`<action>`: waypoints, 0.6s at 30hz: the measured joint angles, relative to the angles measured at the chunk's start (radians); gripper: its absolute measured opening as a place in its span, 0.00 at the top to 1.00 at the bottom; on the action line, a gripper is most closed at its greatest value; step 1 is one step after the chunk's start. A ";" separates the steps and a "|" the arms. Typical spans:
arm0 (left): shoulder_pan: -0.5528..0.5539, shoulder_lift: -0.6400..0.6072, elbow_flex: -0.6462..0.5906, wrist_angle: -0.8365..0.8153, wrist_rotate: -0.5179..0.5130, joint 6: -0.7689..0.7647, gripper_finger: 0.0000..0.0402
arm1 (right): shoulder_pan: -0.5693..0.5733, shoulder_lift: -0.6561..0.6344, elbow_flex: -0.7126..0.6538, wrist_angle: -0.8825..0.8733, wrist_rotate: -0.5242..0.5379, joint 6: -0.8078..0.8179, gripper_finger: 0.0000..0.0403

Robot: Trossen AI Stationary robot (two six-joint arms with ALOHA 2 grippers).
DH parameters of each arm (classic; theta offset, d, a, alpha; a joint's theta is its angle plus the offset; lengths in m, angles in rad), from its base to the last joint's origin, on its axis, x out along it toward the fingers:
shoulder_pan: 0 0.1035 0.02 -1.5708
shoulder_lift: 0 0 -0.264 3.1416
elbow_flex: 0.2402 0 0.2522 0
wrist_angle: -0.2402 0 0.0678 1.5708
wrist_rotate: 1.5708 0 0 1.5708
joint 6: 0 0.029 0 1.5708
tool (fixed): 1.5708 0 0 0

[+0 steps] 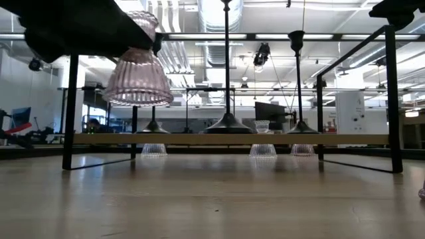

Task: Pick & Place candle stick holders
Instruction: Put the bottom left pink glass candle holder

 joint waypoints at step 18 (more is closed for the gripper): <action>-0.006 0.023 0.063 -0.004 0.254 0.090 0.72 | 0.000 0.000 0.000 0.000 0.000 0.000 0.84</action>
